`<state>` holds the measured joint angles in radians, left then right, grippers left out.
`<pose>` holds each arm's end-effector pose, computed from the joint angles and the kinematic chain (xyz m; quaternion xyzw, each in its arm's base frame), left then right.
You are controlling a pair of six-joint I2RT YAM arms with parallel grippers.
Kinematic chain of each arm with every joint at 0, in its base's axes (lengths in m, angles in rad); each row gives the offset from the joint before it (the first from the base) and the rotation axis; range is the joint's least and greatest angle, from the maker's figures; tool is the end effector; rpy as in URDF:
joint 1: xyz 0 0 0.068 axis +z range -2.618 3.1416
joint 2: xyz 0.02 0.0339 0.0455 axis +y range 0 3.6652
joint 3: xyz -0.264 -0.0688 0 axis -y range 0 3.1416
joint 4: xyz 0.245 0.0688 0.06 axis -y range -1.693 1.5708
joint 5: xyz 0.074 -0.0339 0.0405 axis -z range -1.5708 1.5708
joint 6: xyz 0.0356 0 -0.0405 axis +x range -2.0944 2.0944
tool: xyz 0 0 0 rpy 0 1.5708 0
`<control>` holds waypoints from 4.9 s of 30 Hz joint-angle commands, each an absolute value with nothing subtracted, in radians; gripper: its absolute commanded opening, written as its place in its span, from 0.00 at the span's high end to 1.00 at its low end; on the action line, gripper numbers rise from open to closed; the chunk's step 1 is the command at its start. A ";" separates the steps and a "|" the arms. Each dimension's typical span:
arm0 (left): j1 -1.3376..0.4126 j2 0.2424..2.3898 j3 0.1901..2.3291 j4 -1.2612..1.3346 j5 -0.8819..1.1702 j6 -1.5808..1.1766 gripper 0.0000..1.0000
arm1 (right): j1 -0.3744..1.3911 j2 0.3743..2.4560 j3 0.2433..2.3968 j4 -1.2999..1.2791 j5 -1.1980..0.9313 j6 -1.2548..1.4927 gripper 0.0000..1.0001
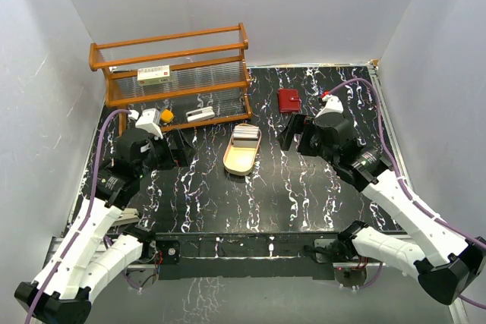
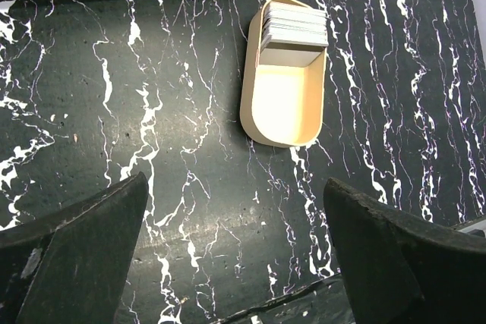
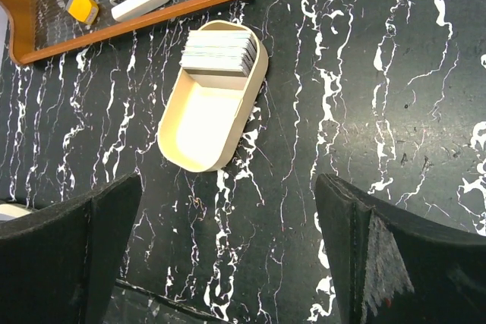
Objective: Put the credit cards into the card holder
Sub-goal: Move the card holder to the center of the board.
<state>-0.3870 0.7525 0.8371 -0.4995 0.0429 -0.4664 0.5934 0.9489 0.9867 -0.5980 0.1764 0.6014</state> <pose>0.1537 -0.0643 0.3303 -0.0215 0.8372 -0.2424 0.4898 0.1702 0.1073 0.3393 0.0461 0.8715 0.2075 0.4420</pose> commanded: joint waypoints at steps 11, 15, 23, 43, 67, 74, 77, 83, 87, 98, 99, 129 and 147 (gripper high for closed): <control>-0.380 0.755 0.823 -0.481 0.082 -0.444 0.01 | 0.588 1.148 1.035 -0.474 0.311 0.497 0.02; -0.381 0.759 0.801 -0.462 0.106 -0.473 0.01 | 0.570 1.289 1.105 -0.412 0.346 0.428 0.05; -0.381 0.784 0.779 -0.494 0.127 -0.380 0.02 | 0.436 1.536 1.200 -0.256 0.267 0.379 0.40; -0.381 0.774 0.729 -0.460 0.142 -0.342 0.01 | 0.207 2.060 1.619 -0.263 0.141 0.340 0.46; -0.381 0.756 0.722 -0.456 0.138 -0.338 0.01 | 0.207 2.348 1.922 -0.362 0.124 0.181 0.61; -0.381 0.734 0.719 -0.458 0.117 -0.339 0.01 | 0.208 2.366 1.929 -0.418 0.180 0.162 0.73; -0.381 0.730 0.717 -0.458 0.114 -0.338 0.01 | 0.209 2.339 1.894 -0.422 0.193 0.159 0.77; -0.380 0.736 0.719 -0.458 0.114 -0.334 0.01 | 0.209 2.260 1.770 -0.425 0.216 0.147 0.79; -0.380 0.741 0.721 -0.459 0.118 -0.331 0.01 | 0.209 2.188 1.678 -0.452 0.251 0.156 0.80; -0.381 0.752 0.732 -0.496 0.044 -0.416 0.01 | 0.236 1.954 1.389 -0.522 0.253 0.258 0.81; -0.381 0.752 0.729 -0.487 0.061 -0.423 0.01 | 0.242 1.939 1.361 -0.533 0.255 0.266 0.81; -0.391 0.801 0.520 -0.229 0.609 -0.758 0.07 | 0.648 1.455 0.927 -0.662 0.221 0.607 0.75; -0.394 0.829 0.557 -0.298 0.569 -0.691 0.07 | 0.558 1.602 1.082 -0.553 0.414 0.445 0.59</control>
<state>-0.3901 0.8291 0.5182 -0.2546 0.5613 -0.7162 0.5919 1.5616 1.0412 -0.6220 0.3870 0.4881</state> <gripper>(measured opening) 0.930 0.399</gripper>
